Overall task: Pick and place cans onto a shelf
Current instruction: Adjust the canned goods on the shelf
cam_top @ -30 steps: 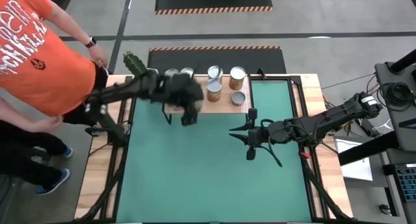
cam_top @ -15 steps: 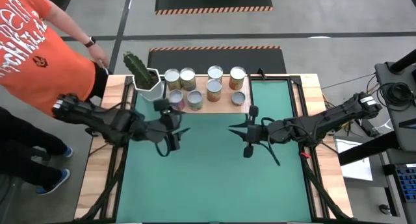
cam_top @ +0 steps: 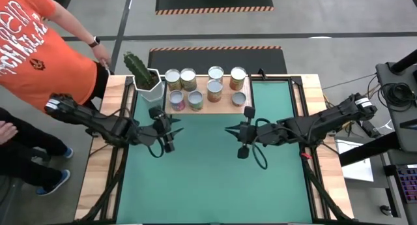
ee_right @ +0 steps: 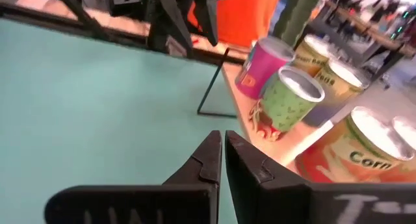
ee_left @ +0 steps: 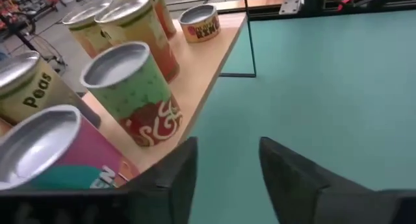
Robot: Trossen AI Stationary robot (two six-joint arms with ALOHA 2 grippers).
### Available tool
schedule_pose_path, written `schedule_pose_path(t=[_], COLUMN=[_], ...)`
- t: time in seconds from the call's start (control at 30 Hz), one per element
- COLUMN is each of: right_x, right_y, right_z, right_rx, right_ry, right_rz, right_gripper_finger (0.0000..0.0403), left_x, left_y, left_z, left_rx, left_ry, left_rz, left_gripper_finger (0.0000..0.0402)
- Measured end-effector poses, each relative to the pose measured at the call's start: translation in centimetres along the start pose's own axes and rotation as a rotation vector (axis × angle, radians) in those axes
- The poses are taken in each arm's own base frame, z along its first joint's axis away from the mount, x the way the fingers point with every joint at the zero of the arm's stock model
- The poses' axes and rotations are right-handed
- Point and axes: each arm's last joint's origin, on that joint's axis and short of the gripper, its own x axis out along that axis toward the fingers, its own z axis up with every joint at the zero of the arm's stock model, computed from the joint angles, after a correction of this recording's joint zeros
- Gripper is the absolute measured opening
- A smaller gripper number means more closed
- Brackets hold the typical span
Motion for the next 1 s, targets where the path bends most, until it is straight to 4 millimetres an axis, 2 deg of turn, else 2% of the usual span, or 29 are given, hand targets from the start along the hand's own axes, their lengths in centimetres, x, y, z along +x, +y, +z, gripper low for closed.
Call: schedule_pose_path(t=[0.17,0.37,0.5,0.73,0.87,1.0], right_x=[0.9,2.6,4.3,7.3,8.1,8.4], right_y=[-0.3,-1.9,-3.6,-8.1,-10.2,-11.3], right_z=[0.8,2.4,3.3,4.7,5.5,6.4], right_rx=[-0.011,-0.036,-0.064,-0.089,-0.112,-0.116], right_ry=[0.075,0.175,0.244,0.286,0.297,0.288], right_rz=[-0.007,-0.041,0.002,0.124,0.094,0.074], right_gripper_finger=[0.0009,0.0008,0.0008,0.0008,0.0008,0.0008], left_x=[0.6,0.8,1.0,1.4,1.6,1.5], left_y=[-0.3,-0.5,-0.6,-0.6,-0.7,-0.7], left_z=[-1.5,-1.4,-1.5,-2.3,-2.8,-3.0], left_rx=[0.020,0.071,0.125,0.191,0.188,0.169], left_ry=[-0.034,-0.093,-0.124,-0.170,-0.173,-0.168], left_rz=[-0.007,-0.011,-0.005,0.013,0.013,0.008], left_gripper_finger=[0.0078,0.0010,0.0006,0.0004,0.0002,0.0001])
